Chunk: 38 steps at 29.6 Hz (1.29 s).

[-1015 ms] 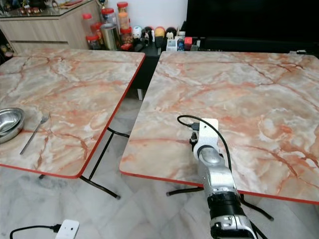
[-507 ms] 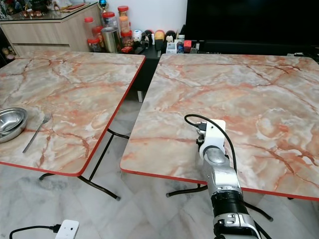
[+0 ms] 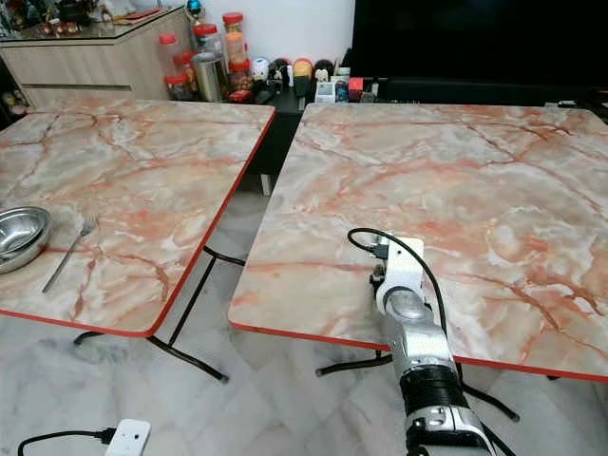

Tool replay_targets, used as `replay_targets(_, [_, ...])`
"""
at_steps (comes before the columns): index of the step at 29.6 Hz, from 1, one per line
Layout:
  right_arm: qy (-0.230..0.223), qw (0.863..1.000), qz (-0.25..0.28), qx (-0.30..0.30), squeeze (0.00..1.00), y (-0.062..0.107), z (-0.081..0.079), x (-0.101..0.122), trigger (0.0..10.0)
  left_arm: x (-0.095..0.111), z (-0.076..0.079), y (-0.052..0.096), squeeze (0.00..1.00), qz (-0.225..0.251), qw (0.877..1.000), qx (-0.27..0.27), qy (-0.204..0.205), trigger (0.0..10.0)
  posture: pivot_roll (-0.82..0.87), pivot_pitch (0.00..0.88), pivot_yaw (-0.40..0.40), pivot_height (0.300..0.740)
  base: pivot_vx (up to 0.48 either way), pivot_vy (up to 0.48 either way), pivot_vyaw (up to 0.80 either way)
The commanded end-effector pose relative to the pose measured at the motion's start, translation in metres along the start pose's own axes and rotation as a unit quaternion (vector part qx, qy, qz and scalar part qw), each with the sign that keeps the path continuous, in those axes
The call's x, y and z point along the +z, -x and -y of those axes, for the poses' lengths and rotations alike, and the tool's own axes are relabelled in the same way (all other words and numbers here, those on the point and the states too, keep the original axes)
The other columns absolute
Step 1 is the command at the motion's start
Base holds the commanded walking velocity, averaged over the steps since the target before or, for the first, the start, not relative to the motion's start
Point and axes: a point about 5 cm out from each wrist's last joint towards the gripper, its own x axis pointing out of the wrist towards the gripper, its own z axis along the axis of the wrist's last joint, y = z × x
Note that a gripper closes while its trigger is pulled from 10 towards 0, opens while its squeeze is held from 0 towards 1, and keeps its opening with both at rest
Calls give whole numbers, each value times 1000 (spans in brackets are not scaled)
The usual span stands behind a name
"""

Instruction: Setting the table

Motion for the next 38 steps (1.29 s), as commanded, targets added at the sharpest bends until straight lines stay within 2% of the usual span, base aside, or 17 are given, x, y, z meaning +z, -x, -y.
replay_targets(1, [3,1000,4,8,0,-2,-6,4,10000,-2,-4,0,0,-7,1000,2,-1,10000,40,0,46,728,0,0,0])
replay_targets(9, [12,1000,-7,12,0,-4,-7,-4,10000,-3,-3,0,0,-8,1000,-3,0,10000,39,0,44,728,0,0,0])
replay_targets(10, [19,1000,-9,16,0,-5,-7,-6,2353,-3,-3,0,0,-9,1000,-4,0,10000,39,0,44,728,0,0,0])
replay_targets(11, [24,999,-9,19,0,-5,-7,-7,0,-3,-3,0,0,-9,1000,-5,0,10000,39,0,44,728,0,0,0])
replay_targets(23, [47,998,-5,37,0,-5,-11,-10,0,-3,-3,0,0,-11,1000,-9,-3,10000,35,0,48,728,0,0,0])
replay_targets(38, [45,999,12,28,0,-5,-9,-5,0,-1,-2,0,0,-3,1000,-8,0,10000,38,0,44,728,0,0,0])
